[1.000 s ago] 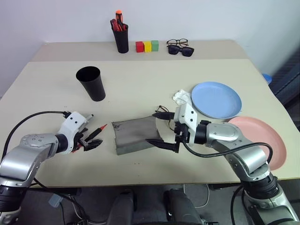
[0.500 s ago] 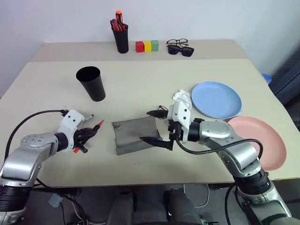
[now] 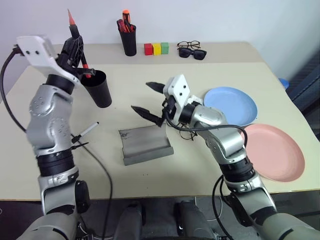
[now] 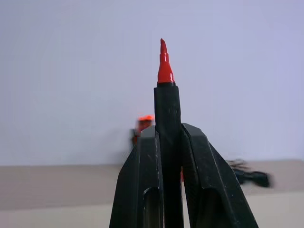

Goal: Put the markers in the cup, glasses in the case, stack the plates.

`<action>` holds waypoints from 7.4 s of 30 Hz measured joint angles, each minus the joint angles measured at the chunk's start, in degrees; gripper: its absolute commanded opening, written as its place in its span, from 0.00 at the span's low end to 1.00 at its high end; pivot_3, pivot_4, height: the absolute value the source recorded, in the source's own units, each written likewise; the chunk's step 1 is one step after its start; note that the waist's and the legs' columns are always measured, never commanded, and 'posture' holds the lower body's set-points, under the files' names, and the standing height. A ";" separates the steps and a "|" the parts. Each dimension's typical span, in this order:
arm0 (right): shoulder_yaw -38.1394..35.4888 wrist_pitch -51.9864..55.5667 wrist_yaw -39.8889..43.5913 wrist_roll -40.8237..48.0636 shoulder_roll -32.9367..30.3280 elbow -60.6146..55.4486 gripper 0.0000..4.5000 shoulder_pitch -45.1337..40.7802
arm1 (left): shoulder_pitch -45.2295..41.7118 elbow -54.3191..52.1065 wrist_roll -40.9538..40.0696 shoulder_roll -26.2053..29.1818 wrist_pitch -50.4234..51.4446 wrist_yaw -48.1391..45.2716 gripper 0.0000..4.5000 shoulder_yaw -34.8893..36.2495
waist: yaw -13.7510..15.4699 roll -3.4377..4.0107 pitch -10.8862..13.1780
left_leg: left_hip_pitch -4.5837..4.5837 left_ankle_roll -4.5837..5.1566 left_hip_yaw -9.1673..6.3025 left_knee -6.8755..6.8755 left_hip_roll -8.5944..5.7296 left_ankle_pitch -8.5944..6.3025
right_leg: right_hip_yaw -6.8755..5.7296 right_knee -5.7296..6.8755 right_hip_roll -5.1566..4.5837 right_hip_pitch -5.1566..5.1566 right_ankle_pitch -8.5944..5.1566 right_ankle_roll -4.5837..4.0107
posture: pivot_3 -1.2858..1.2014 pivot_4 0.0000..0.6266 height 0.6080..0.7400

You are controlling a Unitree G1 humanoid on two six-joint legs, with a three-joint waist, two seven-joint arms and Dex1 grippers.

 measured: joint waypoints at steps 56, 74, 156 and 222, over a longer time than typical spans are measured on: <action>2.23 1.69 3.81 -0.36 2.67 -4.26 1.00 4.70 | 19.34 -6.93 -6.04 29.92 48.98 -15.46 0.01 -16.06 | -1.52 0.01 0.01 | -0.37 -0.17 -0.02 0.04 0.08 0.13 | 0.05 0.63 0.11 -0.67 -0.03 -0.07 | 0.52 0.24 1.00; 2.39 3.18 5.17 -0.19 3.23 -5.44 1.00 5.12 | 5.31 -10.57 -7.69 9.99 11.20 -13.28 0.01 -1.74 | -0.70 -0.03 -0.02 | -0.43 -0.18 -0.01 0.21 0.02 0.13 | 0.02 0.64 0.02 -0.66 -0.02 -0.05 | 0.52 0.24 1.00; -6.31 16.11 9.23 1.79 -24.73 -11.25 1.00 12.09 | 7.31 -1.88 5.76 23.11 8.19 -60.20 0.72 -36.38 | -1.07 0.01 0.00 | -0.32 -0.09 0.08 0.32 0.12 0.09 | 0.01 0.56 0.18 -0.35 -0.08 -0.13 | 0.52 0.24 1.00; 4.88 25.87 3.20 -9.53 -21.48 -6.74 0.02 -0.07 | 34.36 -12.80 -1.85 22.46 12.09 -33.75 0.72 -6.77 | -1.56 0.03 0.00 | -0.36 -0.07 0.01 0.22 0.15 0.07 | 0.03 0.61 0.12 -0.54 -0.07 -0.12 | 0.52 0.24 1.00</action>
